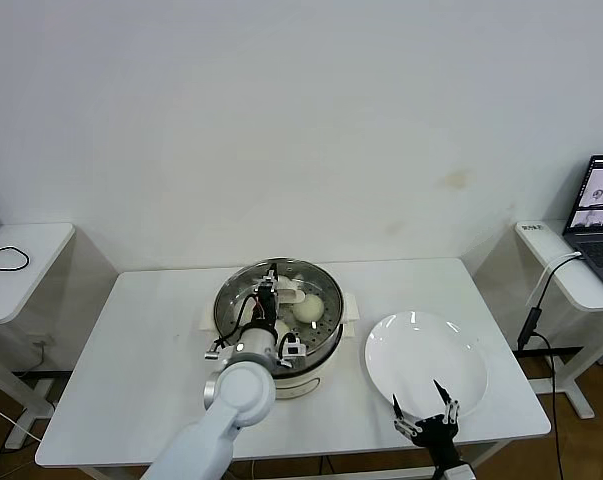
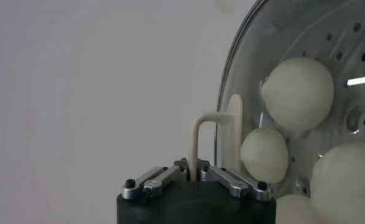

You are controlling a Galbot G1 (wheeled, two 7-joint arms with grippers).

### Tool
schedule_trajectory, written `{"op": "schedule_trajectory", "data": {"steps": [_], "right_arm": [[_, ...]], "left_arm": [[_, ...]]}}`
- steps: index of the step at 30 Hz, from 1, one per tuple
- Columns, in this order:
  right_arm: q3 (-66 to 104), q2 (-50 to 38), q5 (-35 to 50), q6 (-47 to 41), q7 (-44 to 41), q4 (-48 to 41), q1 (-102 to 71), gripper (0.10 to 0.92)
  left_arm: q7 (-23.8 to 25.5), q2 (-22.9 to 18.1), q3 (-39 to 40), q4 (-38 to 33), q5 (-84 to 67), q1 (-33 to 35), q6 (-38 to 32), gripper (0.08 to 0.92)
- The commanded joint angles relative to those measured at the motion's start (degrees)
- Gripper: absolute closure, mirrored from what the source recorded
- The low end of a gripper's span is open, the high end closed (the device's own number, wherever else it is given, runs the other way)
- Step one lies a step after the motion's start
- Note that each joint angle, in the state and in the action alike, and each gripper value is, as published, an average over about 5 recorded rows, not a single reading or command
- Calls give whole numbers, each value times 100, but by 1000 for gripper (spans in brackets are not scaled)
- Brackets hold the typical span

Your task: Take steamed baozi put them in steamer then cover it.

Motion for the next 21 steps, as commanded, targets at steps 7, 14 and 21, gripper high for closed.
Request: {"op": "schedule_trajectory", "data": {"steps": [7,14,21], "right_arm": [[-9,6,-23,0,0,32,-36,203],[9,-47,-1,14,3,29,-90,203],[23,-145,58,32,5,10,-149,203]], "left_arm": [[-53,265,-102,-651,-13,531,-96,476],[-344,472,-225,-1431,-123,1263,-357,277],[-1082,569,-783,-2446,-714,2245,-751,180]]}}
